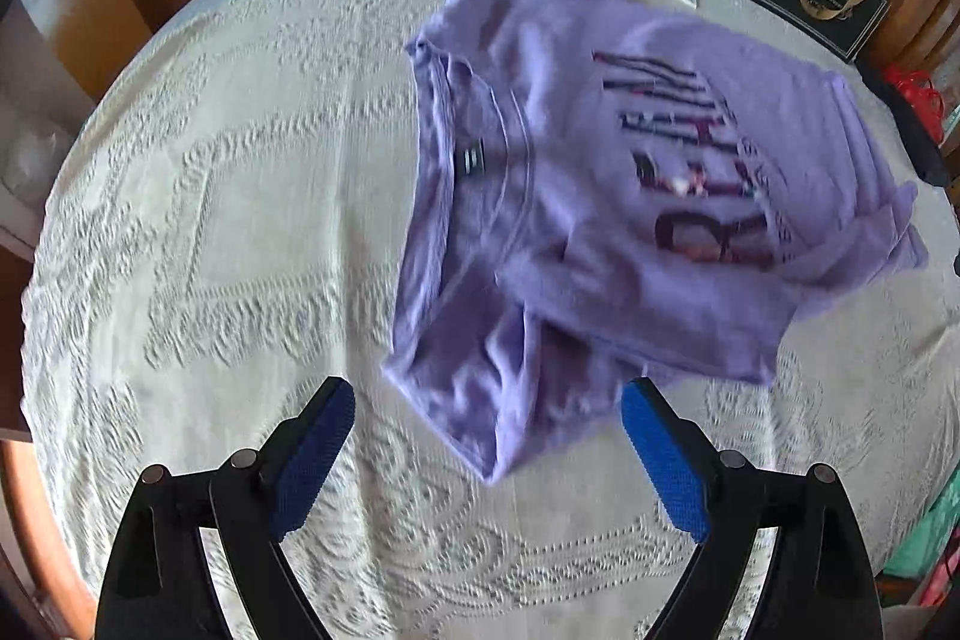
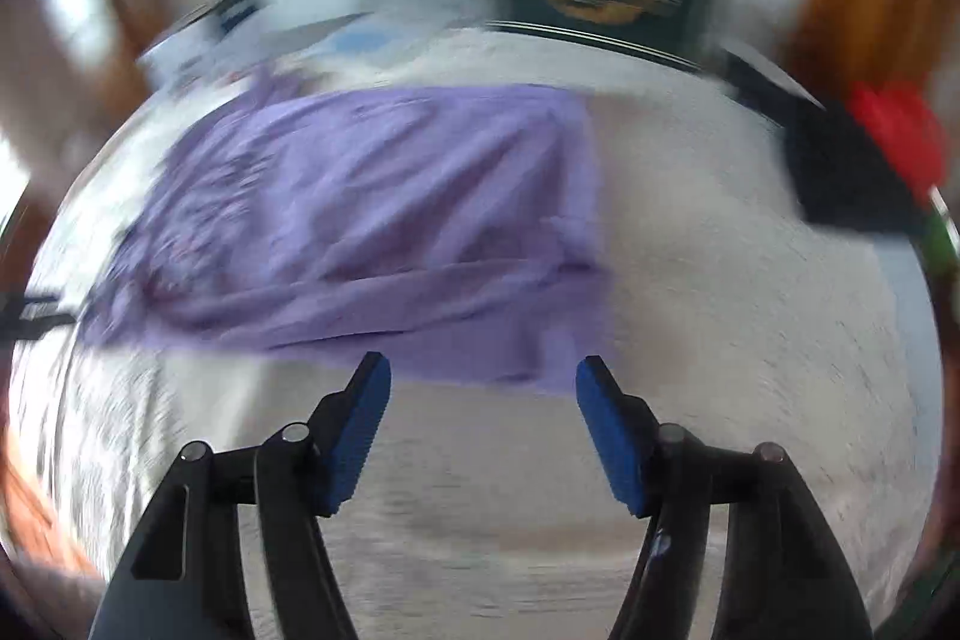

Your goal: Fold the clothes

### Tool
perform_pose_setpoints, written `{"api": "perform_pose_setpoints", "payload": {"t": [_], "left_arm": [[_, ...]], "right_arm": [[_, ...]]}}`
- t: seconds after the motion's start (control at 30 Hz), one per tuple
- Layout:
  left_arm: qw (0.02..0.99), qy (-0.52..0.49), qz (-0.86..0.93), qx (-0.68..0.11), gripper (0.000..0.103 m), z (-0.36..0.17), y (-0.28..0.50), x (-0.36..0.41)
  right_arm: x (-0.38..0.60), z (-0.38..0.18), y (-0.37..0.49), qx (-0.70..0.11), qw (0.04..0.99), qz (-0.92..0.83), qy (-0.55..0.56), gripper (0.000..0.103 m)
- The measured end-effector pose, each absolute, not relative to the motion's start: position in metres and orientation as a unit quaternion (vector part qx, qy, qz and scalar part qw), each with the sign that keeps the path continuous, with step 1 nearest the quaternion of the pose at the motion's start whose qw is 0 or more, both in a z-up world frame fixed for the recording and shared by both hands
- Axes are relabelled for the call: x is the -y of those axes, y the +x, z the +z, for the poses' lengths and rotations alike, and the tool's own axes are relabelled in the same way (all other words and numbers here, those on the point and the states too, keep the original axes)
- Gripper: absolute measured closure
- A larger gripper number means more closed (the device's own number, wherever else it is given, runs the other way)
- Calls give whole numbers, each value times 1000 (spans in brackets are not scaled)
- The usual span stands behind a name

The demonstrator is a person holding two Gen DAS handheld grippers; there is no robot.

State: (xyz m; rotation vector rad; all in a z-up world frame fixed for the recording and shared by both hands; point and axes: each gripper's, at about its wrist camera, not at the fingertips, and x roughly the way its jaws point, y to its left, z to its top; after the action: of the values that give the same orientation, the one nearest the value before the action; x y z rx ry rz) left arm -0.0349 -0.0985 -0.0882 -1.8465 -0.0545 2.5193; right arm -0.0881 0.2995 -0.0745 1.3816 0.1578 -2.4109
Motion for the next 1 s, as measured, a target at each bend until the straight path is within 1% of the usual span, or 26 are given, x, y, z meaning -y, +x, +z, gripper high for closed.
{"api": "perform_pose_setpoints", "payload": {"t": [0.13,0.23,0.33,0.43,0.53,0.57,0.6,0.63,0.67,0.7,0.73,0.77,0.8,0.93,0.97,1.0], "left_arm": [[13,-589,807,31,12,-94,-23,97],[14,-589,808,33,12,-98,-19,96],[18,-587,809,19,12,-102,-20,95],[27,-586,810,7,13,-103,-23,96],[45,-584,810,19,13,-99,-25,100],[50,-584,810,21,15,-99,-25,101],[59,-587,807,20,23,-100,-27,100],[65,-591,804,19,27,-103,-28,98],[71,-596,799,18,38,-105,-29,97],[77,-601,795,16,53,-108,-31,95],[80,-606,792,14,62,-111,-32,94],[82,-610,788,11,72,-114,-32,94],[85,-614,784,8,73,-116,-33,94],[93,-625,775,16,74,-120,-39,98],[95,-627,773,17,74,-120,-40,99],[96,-628,772,19,74,-120,-41,100]], "right_arm": [[-235,-76,-75,-94,241,-841,476,39],[-182,-84,-59,-155,291,-826,458,39],[-134,-93,-44,-208,338,-806,440,39],[-96,-104,-35,-246,367,-789,426,39],[-69,-115,-31,-288,383,-776,410,39],[-61,-118,-30,-302,388,-771,404,39],[-53,-122,-29,-316,393,-766,399,39],[-45,-126,-29,-329,395,-762,393,39],[-39,-129,-30,-340,396,-759,389,39],[-36,-130,-35,-335,398,-760,391,41],[-35,-129,-41,-321,401,-762,396,66],[-33,-128,-48,-306,404,-763,401,98],[-36,-123,-59,-269,405,-772,410,99],[-68,-106,-122,-54,387,-791,472,99],[-74,-109,-134,-20,377,-784,492,97],[-80,-113,-146,-1,355,-784,510,92]]}}
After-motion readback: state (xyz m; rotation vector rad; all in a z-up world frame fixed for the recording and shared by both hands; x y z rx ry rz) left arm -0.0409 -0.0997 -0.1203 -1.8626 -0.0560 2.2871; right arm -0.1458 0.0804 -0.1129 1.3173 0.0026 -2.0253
